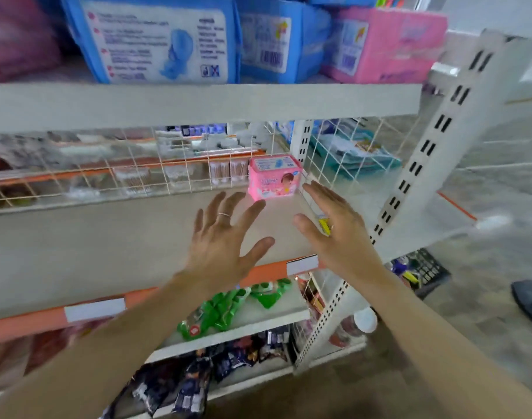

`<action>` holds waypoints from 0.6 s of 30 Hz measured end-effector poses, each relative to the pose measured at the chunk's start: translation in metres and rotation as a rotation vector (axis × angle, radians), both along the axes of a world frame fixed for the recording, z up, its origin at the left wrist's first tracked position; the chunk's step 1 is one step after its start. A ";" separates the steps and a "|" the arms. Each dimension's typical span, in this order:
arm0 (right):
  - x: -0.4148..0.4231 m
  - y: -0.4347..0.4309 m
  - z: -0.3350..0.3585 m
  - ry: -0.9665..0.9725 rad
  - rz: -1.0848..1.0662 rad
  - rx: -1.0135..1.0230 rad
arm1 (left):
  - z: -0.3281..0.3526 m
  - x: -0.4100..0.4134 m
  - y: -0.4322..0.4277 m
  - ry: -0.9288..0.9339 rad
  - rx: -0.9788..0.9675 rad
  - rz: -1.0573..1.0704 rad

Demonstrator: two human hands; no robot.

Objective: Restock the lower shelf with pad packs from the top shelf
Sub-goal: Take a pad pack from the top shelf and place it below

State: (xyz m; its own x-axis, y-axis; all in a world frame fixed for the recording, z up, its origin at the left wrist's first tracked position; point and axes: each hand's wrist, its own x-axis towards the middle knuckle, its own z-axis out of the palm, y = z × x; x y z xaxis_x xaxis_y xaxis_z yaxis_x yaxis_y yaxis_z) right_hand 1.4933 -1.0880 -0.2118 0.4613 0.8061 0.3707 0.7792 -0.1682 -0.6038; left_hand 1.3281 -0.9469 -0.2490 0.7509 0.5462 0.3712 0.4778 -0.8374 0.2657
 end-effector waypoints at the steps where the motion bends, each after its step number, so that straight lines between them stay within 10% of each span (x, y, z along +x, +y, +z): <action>1: -0.001 -0.006 0.004 0.005 0.022 0.020 | 0.005 -0.003 -0.008 -0.001 0.010 0.011; 18: -0.037 -0.032 0.096 -0.026 0.241 0.292 | 0.125 -0.079 -0.060 -0.285 0.138 0.168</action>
